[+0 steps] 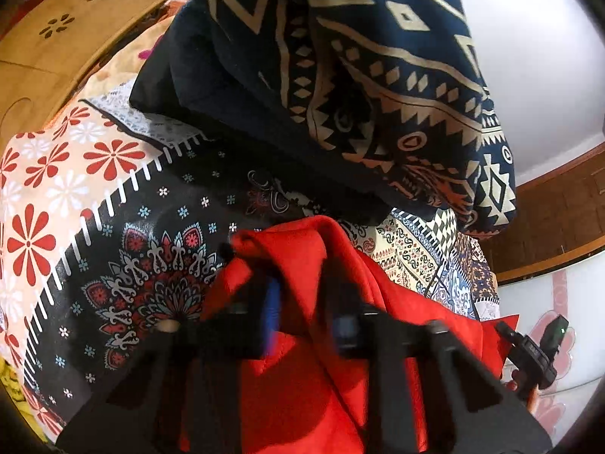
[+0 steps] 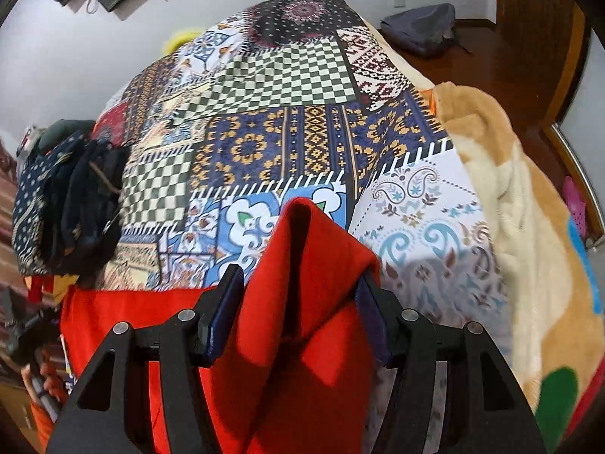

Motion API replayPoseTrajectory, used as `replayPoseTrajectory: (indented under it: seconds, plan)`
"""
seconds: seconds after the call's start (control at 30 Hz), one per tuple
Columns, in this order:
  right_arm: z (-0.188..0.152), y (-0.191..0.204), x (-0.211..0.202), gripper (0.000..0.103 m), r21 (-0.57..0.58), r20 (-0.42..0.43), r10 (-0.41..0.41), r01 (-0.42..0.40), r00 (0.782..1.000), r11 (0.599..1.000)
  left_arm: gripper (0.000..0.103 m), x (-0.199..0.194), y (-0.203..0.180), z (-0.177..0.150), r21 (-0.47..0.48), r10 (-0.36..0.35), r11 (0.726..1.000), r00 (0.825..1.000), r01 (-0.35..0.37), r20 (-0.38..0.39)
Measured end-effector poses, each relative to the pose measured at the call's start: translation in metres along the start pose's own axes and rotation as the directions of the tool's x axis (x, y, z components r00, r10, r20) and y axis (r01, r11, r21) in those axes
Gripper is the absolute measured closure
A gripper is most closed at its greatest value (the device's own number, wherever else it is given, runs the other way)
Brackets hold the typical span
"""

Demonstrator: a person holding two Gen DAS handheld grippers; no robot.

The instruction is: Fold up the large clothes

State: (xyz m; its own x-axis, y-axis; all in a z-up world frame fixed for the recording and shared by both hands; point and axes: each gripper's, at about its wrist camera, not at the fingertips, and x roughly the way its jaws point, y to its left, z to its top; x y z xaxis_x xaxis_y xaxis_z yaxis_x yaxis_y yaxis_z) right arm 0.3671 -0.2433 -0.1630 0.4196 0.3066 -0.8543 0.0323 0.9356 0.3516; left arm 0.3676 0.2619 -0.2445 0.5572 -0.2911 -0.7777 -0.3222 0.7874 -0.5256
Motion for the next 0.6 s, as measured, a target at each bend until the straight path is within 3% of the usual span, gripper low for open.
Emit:
replayPoseTrajectory:
  seconds: [0.03,0.07,0.13,0.3,0.4,0.5,0.6]
  plan:
    - [0.0,-0.001,0.001,0.053,0.005,0.002,0.009,-0.009,1.0,1.0,0.094,-0.003,0.0,-0.001,0.005,0.003,1.0,1.0,-0.003,0.016]
    - [0.001,-0.001,0.001,0.073,0.005,0.006,0.009,-0.009,1.0,1.0,0.096,-0.006,-0.001,-0.003,0.01,0.006,1.0,1.0,-0.006,0.028]
    - [0.001,0.002,-0.003,0.095,-0.024,0.012,0.002,-0.002,1.0,1.0,0.097,-0.02,-0.002,-0.006,0.035,0.005,0.999,0.998,-0.007,0.057]
    - [0.007,0.005,-0.021,0.099,-0.059,0.086,0.014,-0.009,0.996,0.998,0.099,-0.061,-0.003,-0.007,0.083,0.002,0.996,0.99,-0.014,0.142]
    - [0.011,0.0,-0.03,0.099,-0.047,0.121,0.01,-0.004,0.993,0.999,0.099,-0.069,-0.004,-0.006,0.107,0.054,0.991,0.982,-0.075,0.183]
    - [0.012,-0.005,-0.024,0.099,-0.045,0.115,-0.026,0.032,0.993,0.998,0.099,-0.06,0.004,-0.006,0.107,0.088,0.988,0.981,-0.107,0.171]
    - [0.006,-0.013,-0.012,0.099,-0.04,0.083,-0.064,0.068,0.994,0.997,0.096,-0.038,0.016,-0.012,0.109,0.17,0.977,0.977,-0.184,0.131]
